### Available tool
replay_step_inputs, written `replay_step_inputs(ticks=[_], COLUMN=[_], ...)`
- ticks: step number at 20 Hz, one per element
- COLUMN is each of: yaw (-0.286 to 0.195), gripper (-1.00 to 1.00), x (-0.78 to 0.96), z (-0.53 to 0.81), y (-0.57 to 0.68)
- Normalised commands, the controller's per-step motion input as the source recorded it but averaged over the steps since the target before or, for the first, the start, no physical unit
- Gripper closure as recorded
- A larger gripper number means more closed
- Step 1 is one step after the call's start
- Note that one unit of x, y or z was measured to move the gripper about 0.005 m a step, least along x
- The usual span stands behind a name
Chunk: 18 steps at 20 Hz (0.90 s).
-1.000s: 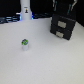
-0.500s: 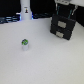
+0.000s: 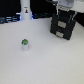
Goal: Open the kcup holder, insert the kcup into the holder, and close the kcup holder
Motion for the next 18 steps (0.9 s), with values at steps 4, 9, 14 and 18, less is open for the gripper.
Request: replay_step_inputs(ticks=[4, 9, 14, 18], yaw=[-0.012, -0.012, -0.009, -0.038], gripper=[-1.0, -1.0, -1.0, 1.0], x=[-0.27, -0.35, -0.3, -0.19], z=[-0.38, -0.38, -0.41, -0.19], y=[0.09, 0.0, 0.0, 0.04])
